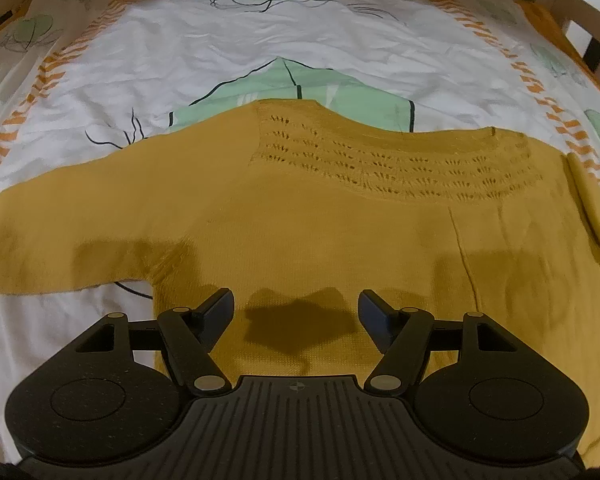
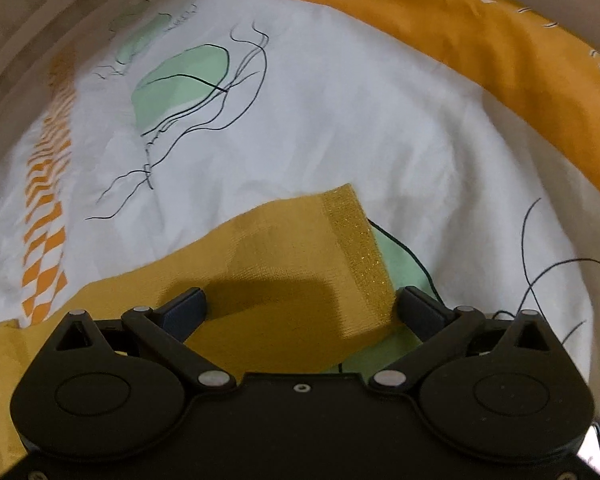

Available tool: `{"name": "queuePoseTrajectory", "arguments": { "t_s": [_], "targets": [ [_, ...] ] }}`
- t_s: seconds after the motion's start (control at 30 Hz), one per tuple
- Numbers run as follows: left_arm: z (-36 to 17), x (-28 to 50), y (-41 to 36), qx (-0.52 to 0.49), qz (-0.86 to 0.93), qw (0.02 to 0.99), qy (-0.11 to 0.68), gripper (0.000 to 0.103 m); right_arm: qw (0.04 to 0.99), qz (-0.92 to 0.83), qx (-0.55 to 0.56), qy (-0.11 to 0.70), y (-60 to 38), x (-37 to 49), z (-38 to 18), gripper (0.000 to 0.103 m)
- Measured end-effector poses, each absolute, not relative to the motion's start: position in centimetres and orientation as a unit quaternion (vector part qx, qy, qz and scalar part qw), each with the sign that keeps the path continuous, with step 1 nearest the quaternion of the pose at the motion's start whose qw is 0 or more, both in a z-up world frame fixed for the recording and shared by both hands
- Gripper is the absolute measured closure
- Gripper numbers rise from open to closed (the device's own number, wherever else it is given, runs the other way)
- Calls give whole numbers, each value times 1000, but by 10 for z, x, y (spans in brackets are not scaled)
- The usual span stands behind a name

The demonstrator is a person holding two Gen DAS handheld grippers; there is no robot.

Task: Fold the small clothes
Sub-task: 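Close the right gripper on the sleeve cuff and lift it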

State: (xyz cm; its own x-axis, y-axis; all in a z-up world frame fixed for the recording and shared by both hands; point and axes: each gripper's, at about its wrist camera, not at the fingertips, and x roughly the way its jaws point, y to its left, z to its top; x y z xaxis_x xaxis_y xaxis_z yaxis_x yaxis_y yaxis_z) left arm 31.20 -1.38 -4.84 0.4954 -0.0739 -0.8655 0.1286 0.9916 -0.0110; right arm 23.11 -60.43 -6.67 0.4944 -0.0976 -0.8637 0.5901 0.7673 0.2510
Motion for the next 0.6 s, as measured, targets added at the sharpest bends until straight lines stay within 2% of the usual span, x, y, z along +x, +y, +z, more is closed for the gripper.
{"name": "queuePoseTrajectory", "arguments": {
  "t_s": [0.27, 0.33, 0.37, 0.4, 0.5, 0.6],
  "targets": [
    [-47, 312, -11, 29, -53, 870, 490, 36, 802, -200, 319, 464, -623, 232, -60, 1],
    [-46, 313, -9, 27, -50, 871, 488, 36, 803, -203, 327, 456, -624, 230, -58, 9],
    [-45, 313, -8, 26, -49, 872, 487, 36, 804, -206, 325, 454, -625, 229, -58, 20],
    [-44, 313, -7, 25, -49, 872, 487, 36, 806, -208, 322, 452, -625, 229, -57, 27],
    [-42, 314, -7, 26, -48, 873, 485, 36, 807, -198, 343, 439, -627, 223, -56, 63],
    [-40, 314, -7, 31, -46, 872, 486, 36, 811, -197, 340, 434, -624, 223, -50, 84]
  ]
}}
